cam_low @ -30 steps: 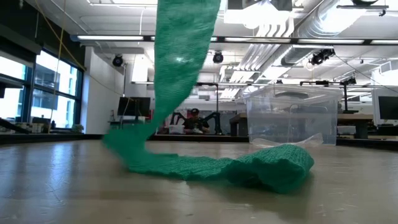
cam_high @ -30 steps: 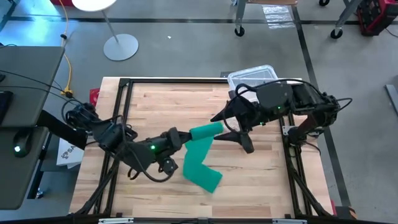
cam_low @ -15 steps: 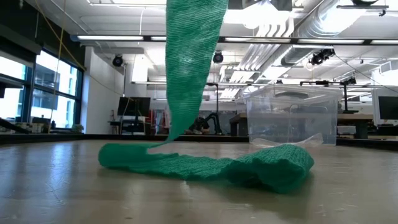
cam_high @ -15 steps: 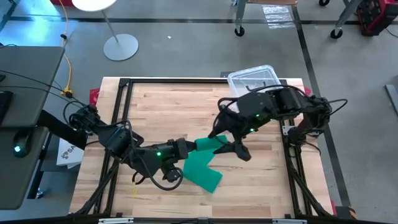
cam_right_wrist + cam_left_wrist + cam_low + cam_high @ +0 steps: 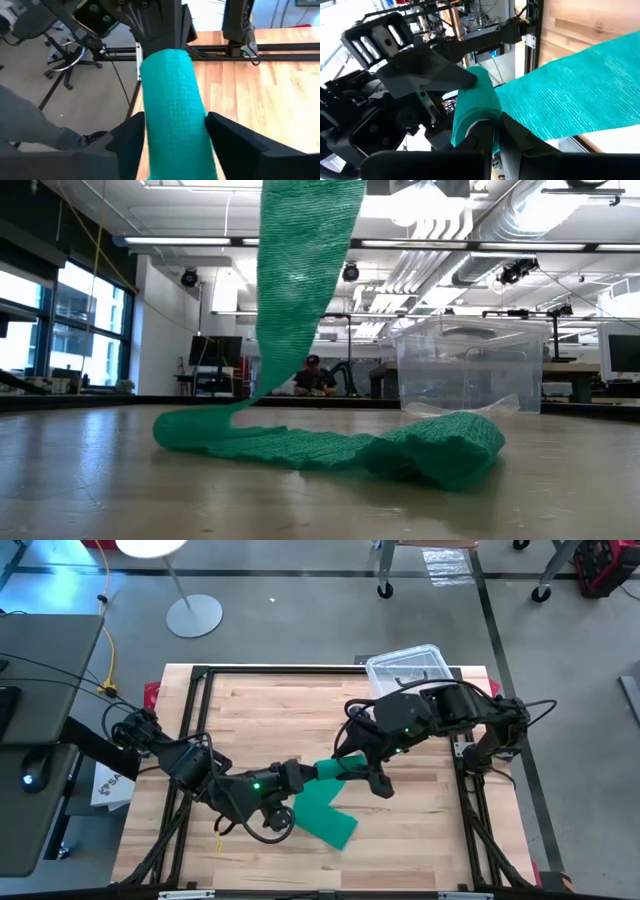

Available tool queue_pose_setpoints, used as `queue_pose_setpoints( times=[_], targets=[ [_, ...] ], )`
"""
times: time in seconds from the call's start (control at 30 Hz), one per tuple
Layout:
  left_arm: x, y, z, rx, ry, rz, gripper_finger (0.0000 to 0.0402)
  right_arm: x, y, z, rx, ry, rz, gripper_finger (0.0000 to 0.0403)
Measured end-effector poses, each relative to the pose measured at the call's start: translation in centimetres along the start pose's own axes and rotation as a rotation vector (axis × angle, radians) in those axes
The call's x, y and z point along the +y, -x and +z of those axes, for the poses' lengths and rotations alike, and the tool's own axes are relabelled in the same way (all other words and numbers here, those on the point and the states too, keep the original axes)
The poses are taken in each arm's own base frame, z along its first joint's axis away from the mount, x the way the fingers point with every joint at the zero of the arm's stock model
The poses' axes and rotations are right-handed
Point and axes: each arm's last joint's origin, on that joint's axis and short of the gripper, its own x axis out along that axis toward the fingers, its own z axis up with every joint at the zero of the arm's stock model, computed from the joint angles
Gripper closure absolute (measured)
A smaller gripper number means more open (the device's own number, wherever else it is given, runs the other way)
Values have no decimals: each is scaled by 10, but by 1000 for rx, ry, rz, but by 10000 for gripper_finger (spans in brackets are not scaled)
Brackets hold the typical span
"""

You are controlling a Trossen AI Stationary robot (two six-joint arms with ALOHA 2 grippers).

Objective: Roll bandage
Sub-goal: Roll the green bandage

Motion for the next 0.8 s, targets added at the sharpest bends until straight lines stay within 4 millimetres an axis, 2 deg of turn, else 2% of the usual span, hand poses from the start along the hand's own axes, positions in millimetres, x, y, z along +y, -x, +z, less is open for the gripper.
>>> queue_pose_setpoints(
  times=[0.33,0.57,0.8],
  targets=[
    [3,1,0,-16,254,20,386,3,1,-1,-4,57,-34,307],
    [6,10,-9,-87,667,-15,333,9,2,-2,-21,108,-124,316],
    [3,25,-25,-61,953,-77,308,13,2,-2,-28,130,-195,317]
  ],
)
